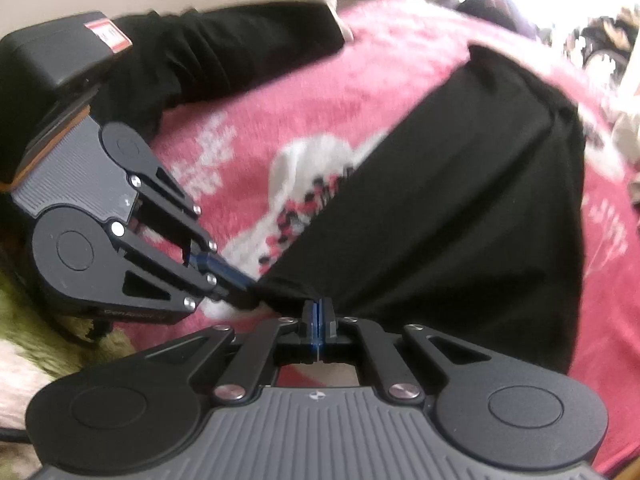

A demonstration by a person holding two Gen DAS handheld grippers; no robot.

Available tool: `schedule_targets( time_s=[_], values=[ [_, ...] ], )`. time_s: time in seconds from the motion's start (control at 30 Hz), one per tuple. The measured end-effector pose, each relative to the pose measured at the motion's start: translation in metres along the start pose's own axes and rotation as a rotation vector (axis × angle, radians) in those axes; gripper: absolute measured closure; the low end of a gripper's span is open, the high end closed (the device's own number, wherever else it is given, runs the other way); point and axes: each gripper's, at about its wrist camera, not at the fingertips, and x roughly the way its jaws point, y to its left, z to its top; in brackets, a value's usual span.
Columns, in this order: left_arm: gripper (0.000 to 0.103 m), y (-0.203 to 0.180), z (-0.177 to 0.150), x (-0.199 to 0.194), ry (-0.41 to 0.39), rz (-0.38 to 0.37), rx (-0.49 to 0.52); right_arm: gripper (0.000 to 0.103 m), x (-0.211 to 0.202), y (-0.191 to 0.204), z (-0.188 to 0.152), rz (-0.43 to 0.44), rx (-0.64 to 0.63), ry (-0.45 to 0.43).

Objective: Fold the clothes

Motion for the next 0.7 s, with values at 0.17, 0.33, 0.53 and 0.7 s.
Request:
schedule_targets(
  time_s=[0.17, 0.33, 0.53, 0.7],
  values=[
    [0.103, 0.002, 0.003, 0.003, 0.023, 0.005, 0.044, 0.102, 0.009, -0.009, -0.004, 0.029, 0.091, 0.035],
    [0.092, 0.016, 0.006, -0.021, 0.004, 0.01, 0.019, 0.095, 0.001, -0.02, -0.003, 0.048, 0.192, 0.029],
    [0.087, 0.022, 0.015, -0.035, -0.085, -0.03, 0.005, 0.086, -0.048, -0.056, -0.001, -0.035, 0.365, -0.001],
    [0.081, -0.016, 0.021, -0.011, -0.105, 0.011, 0.264, 0.083, -0.068, -0.083, 0.007, -0.192, 0.225, 0.108]
  ],
)
